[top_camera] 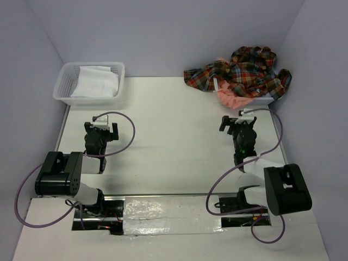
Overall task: Fold and stack the long sleeve shirts
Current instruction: Grab the shirt from the pile
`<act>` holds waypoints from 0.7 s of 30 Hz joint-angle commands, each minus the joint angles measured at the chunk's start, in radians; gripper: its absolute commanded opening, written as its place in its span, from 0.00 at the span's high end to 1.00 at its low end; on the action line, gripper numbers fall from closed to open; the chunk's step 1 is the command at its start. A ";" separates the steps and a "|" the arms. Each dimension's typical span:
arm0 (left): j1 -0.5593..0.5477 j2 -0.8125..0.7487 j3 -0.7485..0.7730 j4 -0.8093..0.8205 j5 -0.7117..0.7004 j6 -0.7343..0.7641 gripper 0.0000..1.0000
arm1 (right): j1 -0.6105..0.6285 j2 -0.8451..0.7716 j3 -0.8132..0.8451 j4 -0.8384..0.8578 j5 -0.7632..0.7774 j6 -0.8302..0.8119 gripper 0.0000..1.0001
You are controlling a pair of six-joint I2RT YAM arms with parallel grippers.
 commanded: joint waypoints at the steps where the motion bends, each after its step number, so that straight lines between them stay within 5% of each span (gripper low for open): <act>1: -0.005 -0.001 0.012 0.060 -0.007 -0.014 0.01 | -0.006 -0.118 0.219 -0.337 -0.016 0.027 0.00; 3: -0.004 -0.008 0.006 0.066 0.035 -0.005 0.00 | -0.009 -0.193 0.283 -0.410 -0.046 0.040 0.00; 6: -0.004 -0.161 0.114 -0.212 0.300 0.092 0.01 | -0.021 -0.226 0.459 -0.605 -0.167 0.057 0.07; 7: -0.005 -0.197 0.224 -0.424 0.380 0.160 0.01 | -0.035 -0.215 0.572 -0.704 -0.265 0.057 0.18; 8: -0.013 -0.200 0.276 -0.499 0.429 0.169 0.01 | -0.042 -0.192 0.635 -0.761 -0.286 0.069 0.51; 9: -0.024 -0.200 0.323 -0.552 0.406 0.184 0.01 | -0.047 -0.120 0.775 -0.815 -0.281 0.116 0.67; 11: -0.094 -0.159 0.461 -0.641 0.252 0.288 0.00 | -0.088 0.016 0.983 -1.023 -0.211 0.193 0.80; 15: -0.174 -0.105 0.576 -0.725 0.110 0.534 0.01 | -0.101 0.234 1.191 -1.140 -0.137 0.224 0.19; 18: -0.196 -0.099 0.604 -0.690 0.076 0.568 0.01 | -0.101 0.395 1.405 -1.235 -0.011 0.255 0.06; 21: -0.196 -0.087 0.641 -0.722 0.060 0.503 0.01 | -0.136 0.588 1.635 -1.361 0.085 0.267 0.04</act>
